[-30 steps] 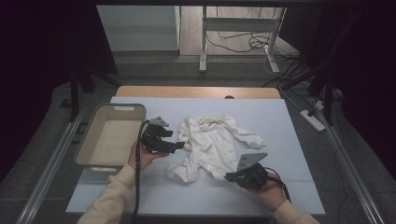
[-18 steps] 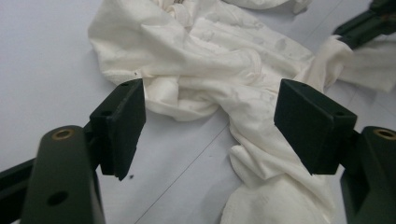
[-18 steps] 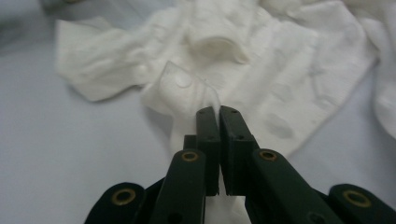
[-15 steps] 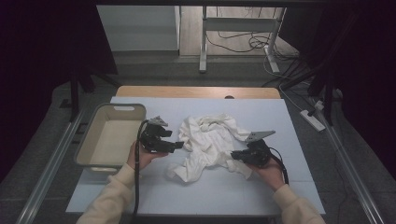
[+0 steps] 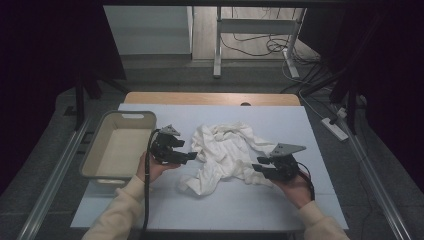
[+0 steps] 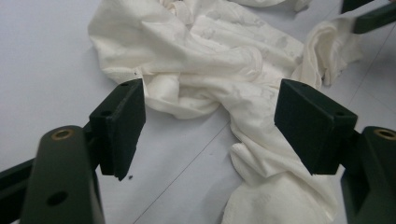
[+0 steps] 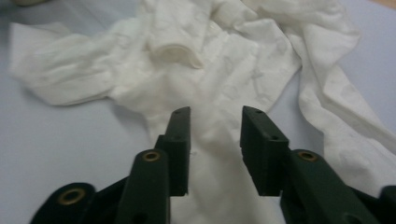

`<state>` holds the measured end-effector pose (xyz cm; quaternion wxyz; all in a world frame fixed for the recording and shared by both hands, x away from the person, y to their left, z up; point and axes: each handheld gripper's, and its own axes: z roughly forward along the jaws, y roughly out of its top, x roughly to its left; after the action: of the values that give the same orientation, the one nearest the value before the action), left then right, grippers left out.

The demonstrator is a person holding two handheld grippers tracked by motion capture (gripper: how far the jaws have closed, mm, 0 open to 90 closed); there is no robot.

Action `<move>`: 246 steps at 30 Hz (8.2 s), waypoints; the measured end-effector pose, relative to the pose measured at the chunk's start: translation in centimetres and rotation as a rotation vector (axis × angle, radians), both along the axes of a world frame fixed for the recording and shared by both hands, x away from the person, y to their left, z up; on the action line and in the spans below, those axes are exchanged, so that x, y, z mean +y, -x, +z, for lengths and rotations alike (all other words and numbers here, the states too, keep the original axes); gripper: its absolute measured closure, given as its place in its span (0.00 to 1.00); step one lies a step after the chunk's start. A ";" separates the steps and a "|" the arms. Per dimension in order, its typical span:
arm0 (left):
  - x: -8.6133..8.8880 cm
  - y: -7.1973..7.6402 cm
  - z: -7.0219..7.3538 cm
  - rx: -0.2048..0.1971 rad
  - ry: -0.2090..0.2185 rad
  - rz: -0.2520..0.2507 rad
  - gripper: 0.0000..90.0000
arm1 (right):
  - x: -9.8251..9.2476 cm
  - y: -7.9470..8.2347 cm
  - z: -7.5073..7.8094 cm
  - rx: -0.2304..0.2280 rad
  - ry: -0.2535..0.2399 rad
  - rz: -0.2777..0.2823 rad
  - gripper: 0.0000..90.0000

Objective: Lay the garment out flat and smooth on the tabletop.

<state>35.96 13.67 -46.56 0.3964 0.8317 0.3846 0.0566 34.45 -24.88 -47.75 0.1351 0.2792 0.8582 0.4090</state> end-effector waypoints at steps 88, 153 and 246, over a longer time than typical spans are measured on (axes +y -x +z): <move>-0.5 -0.1 -0.3 0.009 -0.008 -0.005 0.28 | 1.0 10.0 -0.4 0.061 0.064 0.119 0.53; -0.1 -0.2 -0.2 0.004 -0.001 0.011 0.28 | -1.9 9.8 -1.8 0.098 0.134 0.041 0.60; 0.4 -0.2 -0.1 -0.001 -0.002 0.018 0.27 | -9.7 -10.3 -0.6 0.125 0.123 -0.456 0.93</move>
<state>36.18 14.05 -46.63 0.3950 0.8287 0.3919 0.0609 44.75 -34.62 -48.32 0.1874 0.4819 0.8028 0.2968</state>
